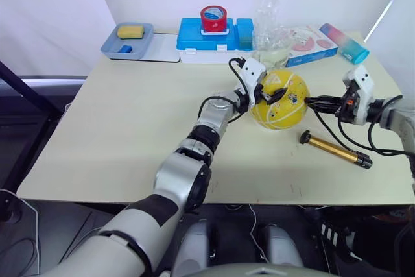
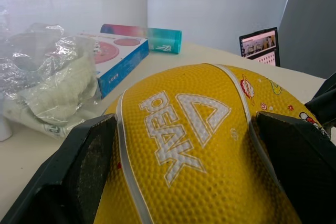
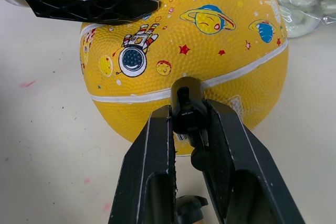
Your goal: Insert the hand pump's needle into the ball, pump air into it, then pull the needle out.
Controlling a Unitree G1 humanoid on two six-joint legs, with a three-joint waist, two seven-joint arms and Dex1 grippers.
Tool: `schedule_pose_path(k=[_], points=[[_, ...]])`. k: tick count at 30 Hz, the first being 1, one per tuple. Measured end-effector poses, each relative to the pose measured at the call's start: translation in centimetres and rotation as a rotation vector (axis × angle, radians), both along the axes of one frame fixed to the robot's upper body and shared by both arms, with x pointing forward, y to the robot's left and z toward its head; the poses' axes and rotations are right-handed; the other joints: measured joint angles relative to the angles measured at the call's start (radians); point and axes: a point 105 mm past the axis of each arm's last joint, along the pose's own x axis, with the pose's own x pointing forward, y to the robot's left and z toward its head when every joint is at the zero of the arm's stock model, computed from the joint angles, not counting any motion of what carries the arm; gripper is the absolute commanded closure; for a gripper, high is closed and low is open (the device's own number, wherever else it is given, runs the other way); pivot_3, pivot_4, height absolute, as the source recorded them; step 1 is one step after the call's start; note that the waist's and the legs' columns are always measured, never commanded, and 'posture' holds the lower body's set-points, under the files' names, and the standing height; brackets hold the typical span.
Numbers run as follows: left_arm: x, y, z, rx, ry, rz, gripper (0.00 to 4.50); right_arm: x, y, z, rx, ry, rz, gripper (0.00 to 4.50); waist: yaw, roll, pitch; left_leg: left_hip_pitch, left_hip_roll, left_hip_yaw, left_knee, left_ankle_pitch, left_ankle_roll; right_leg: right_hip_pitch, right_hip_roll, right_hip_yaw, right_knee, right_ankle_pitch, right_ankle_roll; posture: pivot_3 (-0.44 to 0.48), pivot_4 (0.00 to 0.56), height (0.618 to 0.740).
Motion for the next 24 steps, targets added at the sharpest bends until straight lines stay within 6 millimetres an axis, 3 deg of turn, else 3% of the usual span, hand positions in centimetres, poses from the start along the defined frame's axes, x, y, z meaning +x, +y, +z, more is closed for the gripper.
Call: schedule_pose_path(k=[24], points=[[-0.6,-1.6,-0.9,0.043,-0.012,0.006,0.0,-2.4,-1.7,1.1,-0.031,0.041,-0.021,4.17,0.022,0.0,0.0,-0.002,-0.004,-0.006,0.0,0.0,0.0,0.001,-0.003,-0.004,-0.001,0.0,0.0,0.0,0.15,0.739]])
